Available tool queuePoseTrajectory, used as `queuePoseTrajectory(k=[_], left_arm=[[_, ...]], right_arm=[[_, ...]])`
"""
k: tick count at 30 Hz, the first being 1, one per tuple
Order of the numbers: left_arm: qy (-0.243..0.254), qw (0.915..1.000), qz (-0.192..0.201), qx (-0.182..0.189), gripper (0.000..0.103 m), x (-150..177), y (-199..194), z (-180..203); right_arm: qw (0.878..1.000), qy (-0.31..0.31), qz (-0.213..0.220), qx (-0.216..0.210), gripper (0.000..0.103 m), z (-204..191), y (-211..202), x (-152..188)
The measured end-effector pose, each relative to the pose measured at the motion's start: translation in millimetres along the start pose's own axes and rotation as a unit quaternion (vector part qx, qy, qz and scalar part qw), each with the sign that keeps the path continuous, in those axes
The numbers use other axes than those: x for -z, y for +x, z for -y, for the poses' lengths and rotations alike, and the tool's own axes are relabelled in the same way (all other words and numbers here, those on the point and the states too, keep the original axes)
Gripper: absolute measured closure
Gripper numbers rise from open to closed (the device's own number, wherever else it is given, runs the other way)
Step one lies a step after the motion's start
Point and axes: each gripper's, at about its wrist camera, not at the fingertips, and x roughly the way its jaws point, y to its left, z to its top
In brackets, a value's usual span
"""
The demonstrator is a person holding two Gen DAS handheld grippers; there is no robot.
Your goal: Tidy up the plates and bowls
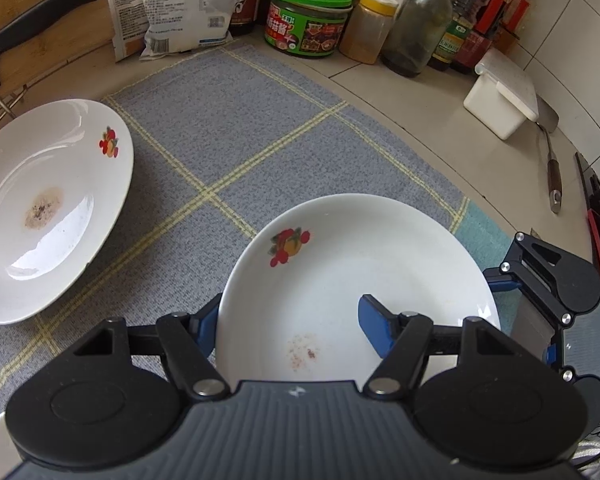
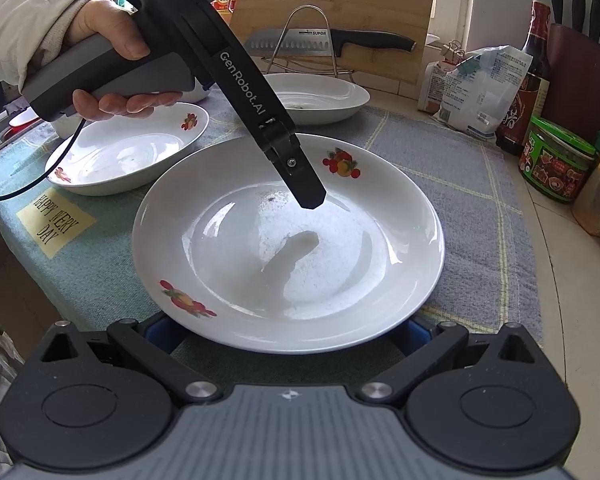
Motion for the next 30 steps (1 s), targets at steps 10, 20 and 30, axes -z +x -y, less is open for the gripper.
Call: queuePoseTrajectory(k=[10,20,30], left_arm=[[-0.007,0.9999,0.008,-0.004,0.034,-16.3,-2.2,-2.1],[-0.013,0.9997,0.02,-0.011,0.034,-54.4,10.5,-3.1],[-0.012,0.9993,0.03,-0.018,0.034,-93.7,33.8,-2.2]], right_arm=[[1.0,0.001,0.001,-0.001,0.0,12.6,-4.0,-9.7],[1.0,-0.006,0.008,0.002,0.0,51.4,-2.9,-24.3],[1.0,-0.01,0.013,0.007,0.0,97.0,12.3,-36.3]])
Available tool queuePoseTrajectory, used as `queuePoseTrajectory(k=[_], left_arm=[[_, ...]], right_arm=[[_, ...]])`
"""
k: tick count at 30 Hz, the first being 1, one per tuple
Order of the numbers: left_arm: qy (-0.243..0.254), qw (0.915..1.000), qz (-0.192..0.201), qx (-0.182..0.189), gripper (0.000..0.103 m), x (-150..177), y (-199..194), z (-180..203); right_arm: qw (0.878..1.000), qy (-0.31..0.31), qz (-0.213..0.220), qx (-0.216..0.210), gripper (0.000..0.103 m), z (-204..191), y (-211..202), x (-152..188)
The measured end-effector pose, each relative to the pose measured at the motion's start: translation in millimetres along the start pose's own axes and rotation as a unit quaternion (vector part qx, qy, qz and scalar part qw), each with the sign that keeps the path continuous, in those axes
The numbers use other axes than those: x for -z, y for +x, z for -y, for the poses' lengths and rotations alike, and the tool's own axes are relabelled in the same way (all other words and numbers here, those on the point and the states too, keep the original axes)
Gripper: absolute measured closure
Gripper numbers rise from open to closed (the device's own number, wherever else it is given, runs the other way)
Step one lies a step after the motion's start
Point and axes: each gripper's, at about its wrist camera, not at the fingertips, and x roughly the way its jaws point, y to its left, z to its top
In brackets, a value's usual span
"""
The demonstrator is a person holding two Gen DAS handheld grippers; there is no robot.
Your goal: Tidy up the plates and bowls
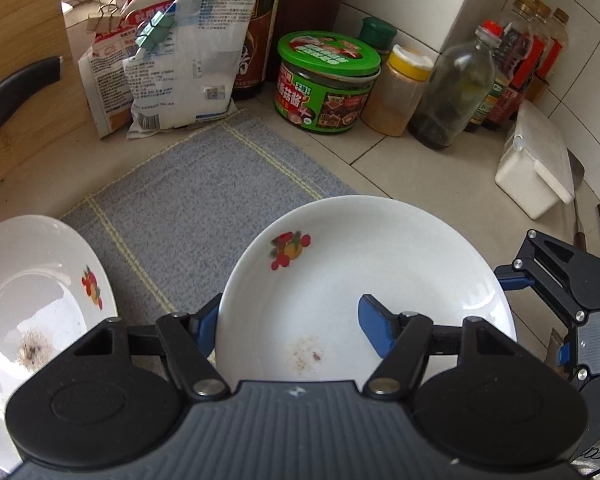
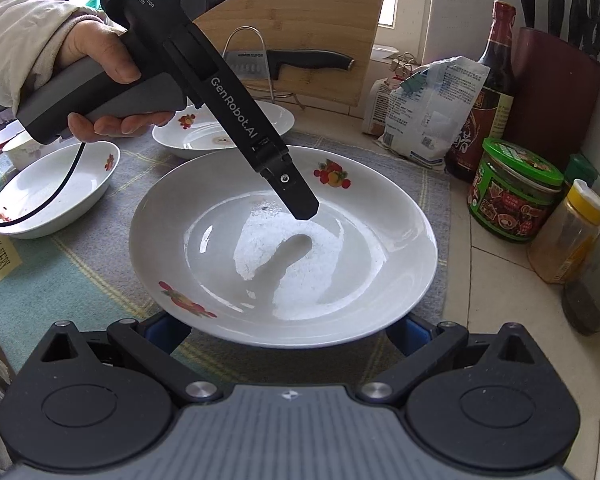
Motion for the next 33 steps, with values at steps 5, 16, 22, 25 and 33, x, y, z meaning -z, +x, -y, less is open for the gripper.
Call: queuePoseTrajectory(k=[5,16,22,25,33], left_arm=[[0.004,1.0,0.002,-0.002,0.034,-14.3,13.3,-0.1],[0.0,1.0,0.005,-0.007,0.034,-35.3,36.8,-6.5],[0.0,0.9999,0.008,-0.01,0.034,-41.0,44.3,-6.4],[-0.004,0.9999,0.009,-0.012,0.034,-42.2,47.4,-7.2],[-0.008,0.9997,0.013,-0.016,0.034,-43.7,51.8,-8.9]], right_arm=[[1.0,0.004,-0.001,0.003,0.0,18.4,7.8,-1.7],[1.0,0.007,-0.004,0.009,0.0,46.3,25.1,-7.0],[1.0,0.011,-0.006,0.013,0.0,55.2,31.5,-8.3],[1.0,0.012,-0.007,0.014,0.0,57.3,33.9,-8.5],[1.0,0.01,-0.01,0.017,0.0,59.7,39.6,-8.4]])
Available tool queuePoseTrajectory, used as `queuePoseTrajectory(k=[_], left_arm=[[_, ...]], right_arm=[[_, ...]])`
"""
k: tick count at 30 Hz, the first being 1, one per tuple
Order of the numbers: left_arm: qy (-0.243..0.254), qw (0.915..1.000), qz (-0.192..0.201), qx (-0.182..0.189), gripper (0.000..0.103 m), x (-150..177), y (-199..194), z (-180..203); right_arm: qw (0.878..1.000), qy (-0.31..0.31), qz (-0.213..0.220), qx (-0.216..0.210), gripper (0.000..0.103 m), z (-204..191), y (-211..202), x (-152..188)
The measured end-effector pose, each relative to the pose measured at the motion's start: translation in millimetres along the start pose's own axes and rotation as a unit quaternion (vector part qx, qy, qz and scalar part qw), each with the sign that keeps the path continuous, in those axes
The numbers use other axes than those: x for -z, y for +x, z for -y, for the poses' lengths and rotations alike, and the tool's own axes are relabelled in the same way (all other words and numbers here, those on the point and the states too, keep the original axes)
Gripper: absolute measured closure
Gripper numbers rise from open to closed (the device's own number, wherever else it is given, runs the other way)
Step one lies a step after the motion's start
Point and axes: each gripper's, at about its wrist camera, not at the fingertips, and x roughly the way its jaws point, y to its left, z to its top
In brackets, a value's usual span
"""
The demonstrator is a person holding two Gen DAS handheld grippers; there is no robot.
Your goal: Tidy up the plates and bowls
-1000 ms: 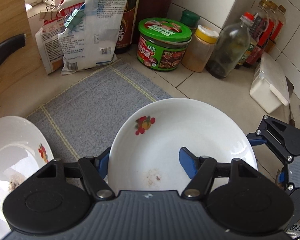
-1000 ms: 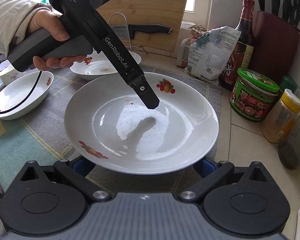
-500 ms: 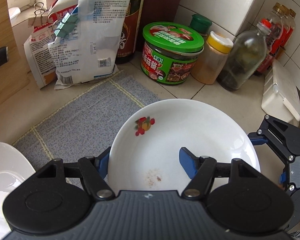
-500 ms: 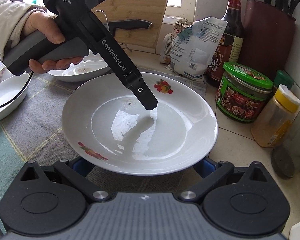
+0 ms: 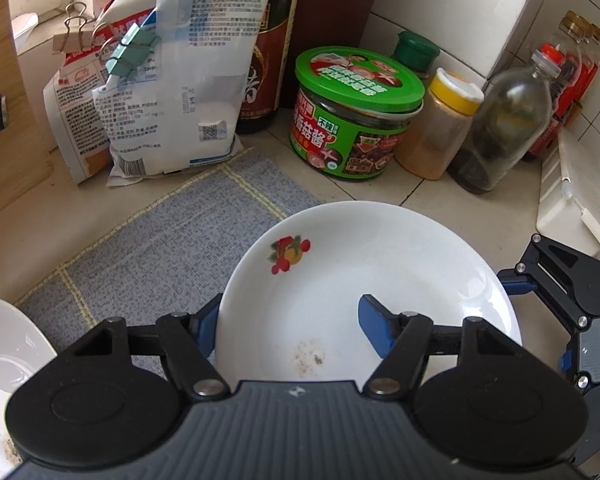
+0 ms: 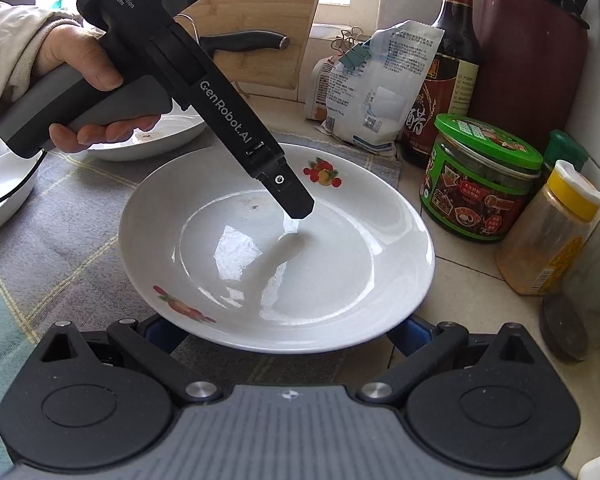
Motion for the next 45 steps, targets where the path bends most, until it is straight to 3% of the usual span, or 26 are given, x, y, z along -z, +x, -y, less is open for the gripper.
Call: queuePoseTrajectory(k=[8,13,26,35,45], left_arm=[[0.001,1.0,0.004,-0.005,0.034,-2.2,1.7,-2.8],[0.006,0.9997,0.013,-0.017,0.014,-0.8,-2.9,-0.1],[-0.023,0.9962,0.065,-0.054,0.011,23.1,-69.6,15.2],[-0.071,0.9845,0.126,-0.1,0.007,77.0,-136.0,39.9],[-0.082,0.9783,0.136,-0.133,0.007,165.2,-175.5,45.9]], right_arm=[[1.0,0.0,0.002,0.002,0.0,-1.0,1.4,-0.1],[1.0,-0.007,-0.006,-0.002,0.0,-4.9,0.1,1.1],[0.998,0.049,-0.025,0.019,0.0,-16.2,-27.3,-5.1],[0.994,0.108,0.004,-0.01,0.0,-34.2,-47.4,-19.7],[0.995,0.095,-0.01,0.01,0.0,-89.6,-46.0,-34.9]])
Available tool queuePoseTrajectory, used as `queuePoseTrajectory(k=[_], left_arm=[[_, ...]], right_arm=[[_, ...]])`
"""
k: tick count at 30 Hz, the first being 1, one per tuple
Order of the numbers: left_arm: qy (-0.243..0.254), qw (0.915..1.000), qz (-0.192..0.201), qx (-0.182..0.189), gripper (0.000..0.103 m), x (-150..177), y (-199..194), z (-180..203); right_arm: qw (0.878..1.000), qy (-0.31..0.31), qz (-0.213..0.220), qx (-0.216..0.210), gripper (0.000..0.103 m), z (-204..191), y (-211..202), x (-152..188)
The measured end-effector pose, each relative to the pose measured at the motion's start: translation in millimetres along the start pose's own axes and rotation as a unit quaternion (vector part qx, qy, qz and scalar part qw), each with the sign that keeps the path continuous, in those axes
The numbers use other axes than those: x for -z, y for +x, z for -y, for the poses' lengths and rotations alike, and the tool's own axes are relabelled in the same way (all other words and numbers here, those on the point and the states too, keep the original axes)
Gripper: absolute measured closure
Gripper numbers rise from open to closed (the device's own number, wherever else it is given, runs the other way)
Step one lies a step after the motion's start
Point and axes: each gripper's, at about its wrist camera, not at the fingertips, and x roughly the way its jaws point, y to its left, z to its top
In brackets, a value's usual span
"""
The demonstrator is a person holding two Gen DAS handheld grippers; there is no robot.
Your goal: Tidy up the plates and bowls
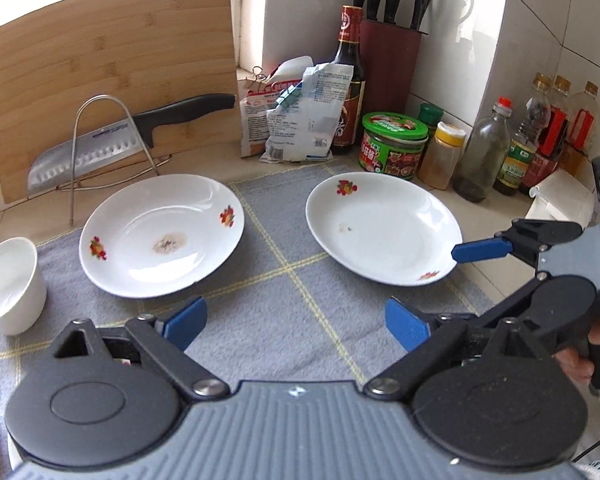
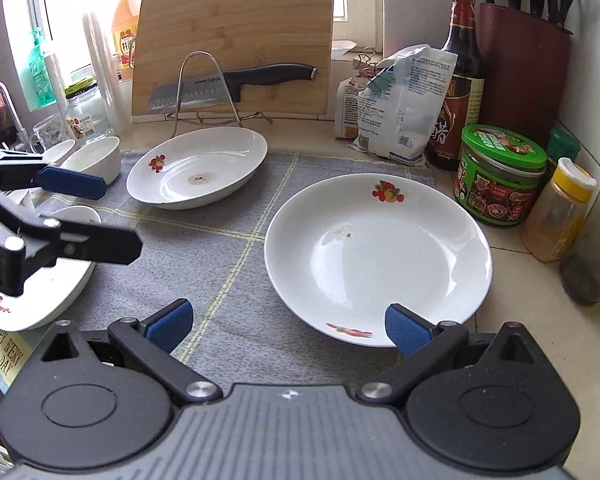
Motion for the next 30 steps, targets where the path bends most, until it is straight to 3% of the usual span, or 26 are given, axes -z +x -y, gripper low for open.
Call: queuePoseTrajectory(k=[12,21,30], left_arm=[[-0.034,0.9994,-0.002,-0.008,0.007,64.9,-62.2,-61.1],[-0.05,0.9984,-0.011,-0.025,0.007,106.0,-98.7,-100.7],[-0.03,0.9979,-0.048,-0.03,0.007,143.0,-97.3,-122.2]], right_arm=[[1.0,-0.015,-0.025,0.004,0.0,-86.8,6.8,8.8],[0.999,-0.034,-0.035,-0.016,0.0,-144.1,17.9,9.3],[0.998,-0.034,-0.042,-0.035,0.0,-175.2,23.8,9.8]])
